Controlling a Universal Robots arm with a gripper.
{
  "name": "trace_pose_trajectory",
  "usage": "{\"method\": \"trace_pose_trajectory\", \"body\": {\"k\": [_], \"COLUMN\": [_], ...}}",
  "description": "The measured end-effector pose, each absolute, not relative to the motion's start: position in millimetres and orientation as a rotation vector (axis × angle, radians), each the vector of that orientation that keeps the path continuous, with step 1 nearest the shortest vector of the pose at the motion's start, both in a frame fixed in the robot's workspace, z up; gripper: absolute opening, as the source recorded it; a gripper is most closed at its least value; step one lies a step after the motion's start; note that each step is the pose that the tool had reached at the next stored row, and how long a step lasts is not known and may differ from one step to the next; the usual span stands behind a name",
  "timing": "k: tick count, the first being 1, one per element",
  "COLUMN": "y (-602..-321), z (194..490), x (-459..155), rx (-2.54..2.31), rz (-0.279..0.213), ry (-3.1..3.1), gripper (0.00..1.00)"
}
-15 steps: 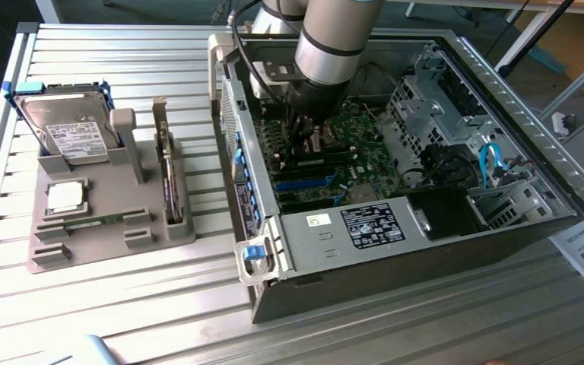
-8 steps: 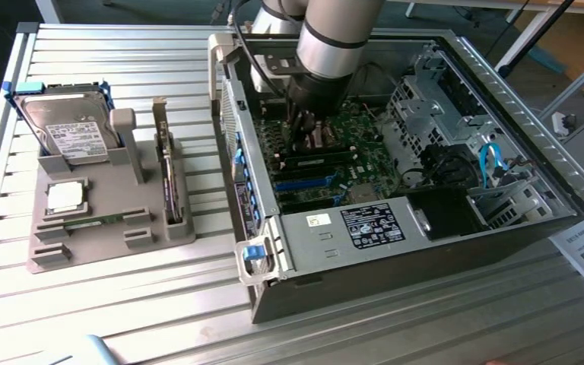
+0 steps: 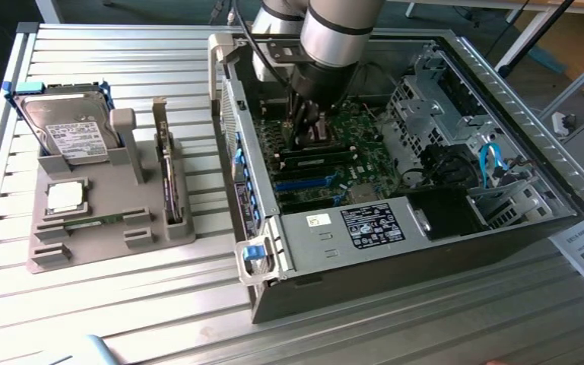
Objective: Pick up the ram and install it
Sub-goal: 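Press down the ram until it locks into place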
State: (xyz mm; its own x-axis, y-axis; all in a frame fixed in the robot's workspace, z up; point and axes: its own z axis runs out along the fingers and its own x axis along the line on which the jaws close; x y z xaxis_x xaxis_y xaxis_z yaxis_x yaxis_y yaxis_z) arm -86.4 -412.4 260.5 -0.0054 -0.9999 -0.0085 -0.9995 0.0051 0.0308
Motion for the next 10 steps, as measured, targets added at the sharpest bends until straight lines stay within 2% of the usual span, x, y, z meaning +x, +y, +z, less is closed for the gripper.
{"method": "trace_pose_trajectory", "body": {"k": [10], "y": [-412.4], "z": [273.2], "x": [-85.9], "rx": [2.204], "rz": [-0.043], "ry": [-2.216], "gripper": [0.1]}}
